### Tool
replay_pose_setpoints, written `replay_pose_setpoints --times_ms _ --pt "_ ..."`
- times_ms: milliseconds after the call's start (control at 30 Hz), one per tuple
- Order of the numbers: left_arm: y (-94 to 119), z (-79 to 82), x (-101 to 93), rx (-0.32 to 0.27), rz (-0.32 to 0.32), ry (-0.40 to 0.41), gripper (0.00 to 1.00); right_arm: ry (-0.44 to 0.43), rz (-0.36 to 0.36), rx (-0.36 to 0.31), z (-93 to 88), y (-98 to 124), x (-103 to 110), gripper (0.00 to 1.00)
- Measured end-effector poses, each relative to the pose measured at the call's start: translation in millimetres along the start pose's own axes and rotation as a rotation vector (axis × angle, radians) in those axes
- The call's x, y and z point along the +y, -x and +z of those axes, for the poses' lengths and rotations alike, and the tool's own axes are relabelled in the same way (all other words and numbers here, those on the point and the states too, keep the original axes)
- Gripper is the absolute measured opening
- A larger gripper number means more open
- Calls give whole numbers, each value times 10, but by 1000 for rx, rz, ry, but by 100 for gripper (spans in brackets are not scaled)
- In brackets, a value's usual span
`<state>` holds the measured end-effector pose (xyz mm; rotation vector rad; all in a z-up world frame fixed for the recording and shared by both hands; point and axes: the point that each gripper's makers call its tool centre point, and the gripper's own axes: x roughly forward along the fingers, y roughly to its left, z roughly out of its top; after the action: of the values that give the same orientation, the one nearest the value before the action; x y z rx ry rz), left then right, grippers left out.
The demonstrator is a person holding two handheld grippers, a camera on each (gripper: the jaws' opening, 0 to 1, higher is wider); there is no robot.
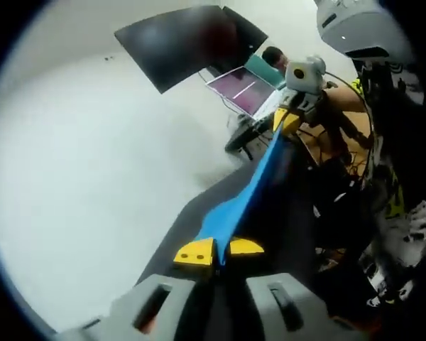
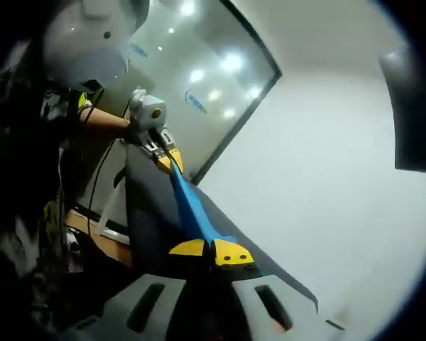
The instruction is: Spread out the cloth and fold it
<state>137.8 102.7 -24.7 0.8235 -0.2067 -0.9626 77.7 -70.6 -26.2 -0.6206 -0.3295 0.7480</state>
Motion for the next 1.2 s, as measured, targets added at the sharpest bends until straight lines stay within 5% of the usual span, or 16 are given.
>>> replay_pose_setpoints --times_ms 267,367,700,933,1200 --pt "209 329 8 -39 13 9 1 94 -29 -56 354 159 -72 0" --pt "148 304 79 -52 11 24 1 65 -37 -78 338 133 -154 0" --pt "-501 -138 489 36 -24 114 2 88 -204 116 -190 -359 -761 0" --pt "-1036 -558 714 86 -66 242 2 -99 -291 206 -795 -658 -1144 0" --pt "-1454 -1072 753 159 -99 380 2 -140 -292 312 -1400 -1014 -1258 0"
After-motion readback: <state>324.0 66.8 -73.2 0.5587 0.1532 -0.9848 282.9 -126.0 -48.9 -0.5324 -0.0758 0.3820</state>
